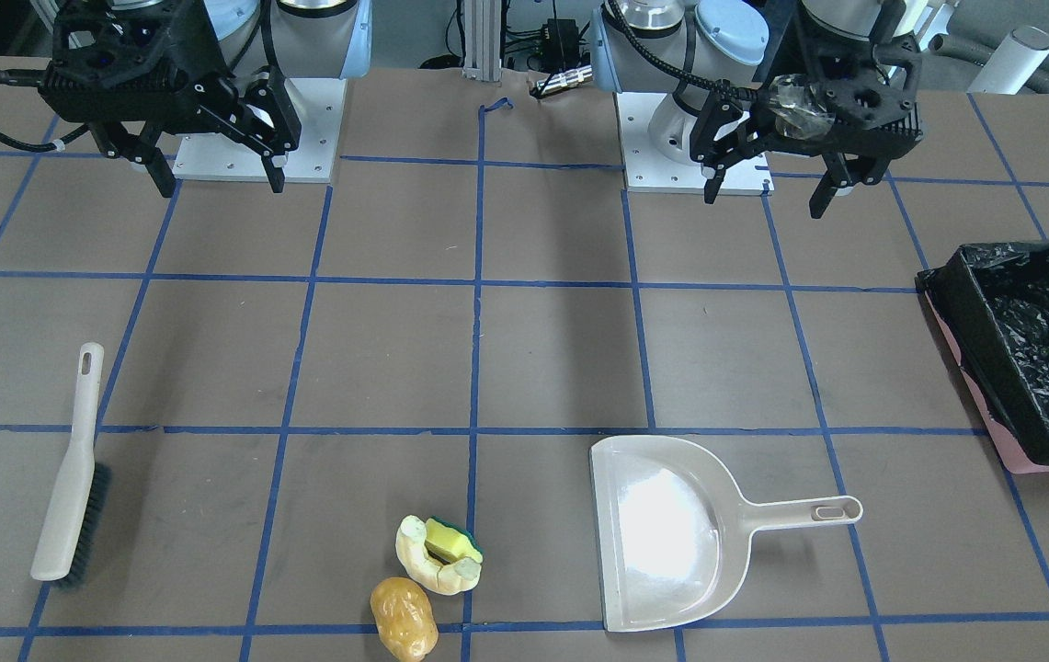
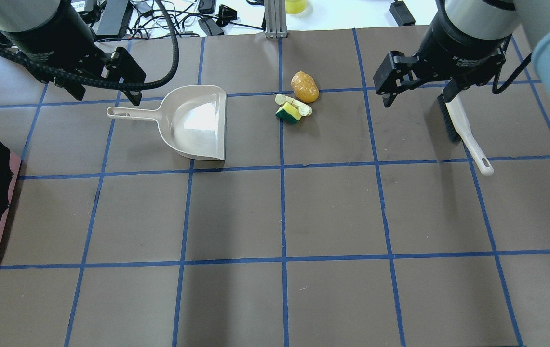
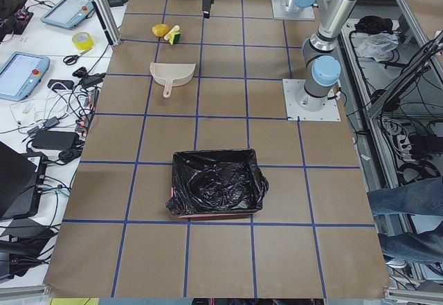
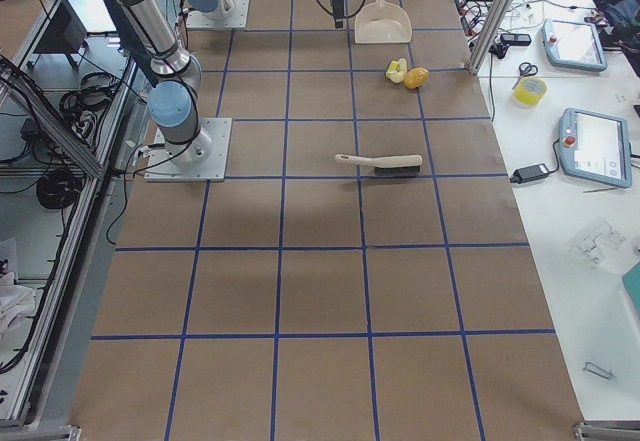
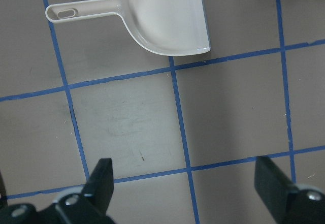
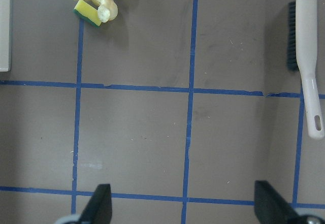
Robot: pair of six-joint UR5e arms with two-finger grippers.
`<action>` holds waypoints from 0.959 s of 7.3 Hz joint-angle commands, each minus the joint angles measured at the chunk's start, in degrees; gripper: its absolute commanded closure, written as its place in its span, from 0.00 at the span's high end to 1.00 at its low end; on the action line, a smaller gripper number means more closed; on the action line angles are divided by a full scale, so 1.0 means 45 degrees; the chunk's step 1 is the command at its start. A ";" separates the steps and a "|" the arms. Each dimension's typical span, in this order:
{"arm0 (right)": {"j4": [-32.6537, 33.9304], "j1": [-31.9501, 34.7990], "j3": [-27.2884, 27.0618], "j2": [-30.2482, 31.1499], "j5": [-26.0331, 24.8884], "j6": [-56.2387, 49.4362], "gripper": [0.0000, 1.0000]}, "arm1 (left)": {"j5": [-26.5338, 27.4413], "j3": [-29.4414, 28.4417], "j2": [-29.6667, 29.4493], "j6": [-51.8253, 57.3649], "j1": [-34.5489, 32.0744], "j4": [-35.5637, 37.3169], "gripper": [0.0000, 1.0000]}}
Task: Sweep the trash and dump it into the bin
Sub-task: 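Grasp the dustpan handle with the left gripper while the right gripper grasps the brush handle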
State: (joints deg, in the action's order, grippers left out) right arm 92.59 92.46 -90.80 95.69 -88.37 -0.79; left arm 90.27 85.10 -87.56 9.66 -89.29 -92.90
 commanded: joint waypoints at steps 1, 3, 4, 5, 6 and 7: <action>0.0011 0.0000 -0.0037 -0.0014 0.0125 0.0001 1.00 | 0.0058 0.0285 0.0044 -0.0173 -0.0002 0.0193 1.00; 0.0012 -0.0039 -0.0038 -0.0033 0.0127 0.0020 1.00 | 0.0057 0.0210 -0.0209 -0.0607 0.0036 0.0273 1.00; -0.0008 -0.0116 -0.0076 -0.0091 -0.0009 0.0078 1.00 | 0.0077 0.0326 -0.0346 -0.0411 0.0056 0.0544 0.88; -0.0414 -0.0175 -0.0174 -0.0305 -0.0107 0.0079 1.00 | 0.0058 0.0327 -0.0502 0.1002 0.0114 0.0585 0.90; -0.0592 -0.0389 -0.0175 -0.0732 -0.0437 0.0098 1.00 | 0.0058 0.0327 -0.0890 0.2602 0.0231 0.1030 0.92; -0.0401 -0.0893 -0.0175 -0.1297 -0.0479 0.0002 1.00 | 0.0058 0.0346 -0.1397 0.4184 0.0793 0.2079 0.92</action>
State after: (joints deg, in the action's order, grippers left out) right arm 90.63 90.52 -91.52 92.54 -89.81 -0.50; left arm 90.54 86.57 -91.43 20.02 -87.84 -87.82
